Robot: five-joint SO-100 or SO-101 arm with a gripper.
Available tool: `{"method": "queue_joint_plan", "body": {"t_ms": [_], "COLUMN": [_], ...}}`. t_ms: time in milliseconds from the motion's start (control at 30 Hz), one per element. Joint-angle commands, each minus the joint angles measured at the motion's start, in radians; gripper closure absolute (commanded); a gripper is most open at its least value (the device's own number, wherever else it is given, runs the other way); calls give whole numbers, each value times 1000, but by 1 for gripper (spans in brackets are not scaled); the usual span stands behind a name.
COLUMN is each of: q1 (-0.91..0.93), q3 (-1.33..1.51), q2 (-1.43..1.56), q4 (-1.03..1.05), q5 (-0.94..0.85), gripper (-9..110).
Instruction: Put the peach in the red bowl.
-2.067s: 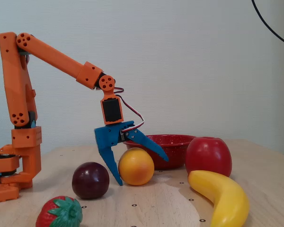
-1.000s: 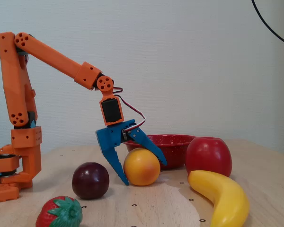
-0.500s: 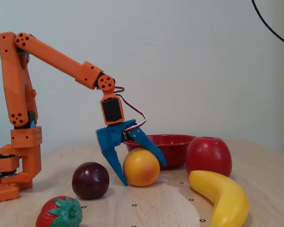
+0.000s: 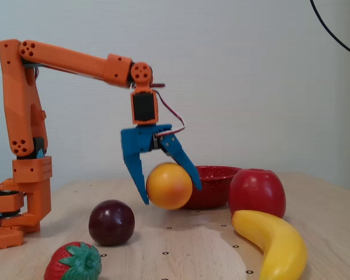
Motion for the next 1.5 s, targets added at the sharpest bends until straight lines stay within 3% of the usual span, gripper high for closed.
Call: {"method": "queue_joint_plan", "body": {"t_ms": [0,700,1000,1467], "q1": [-2,357,543,589], "q3": [-143,-672,-761,-956], "q2": [130,129,9,-449], "q4": [69,328,250,115], "q5": [-44,-239,-267,-207], "gripper": [101,101,101,101]}}
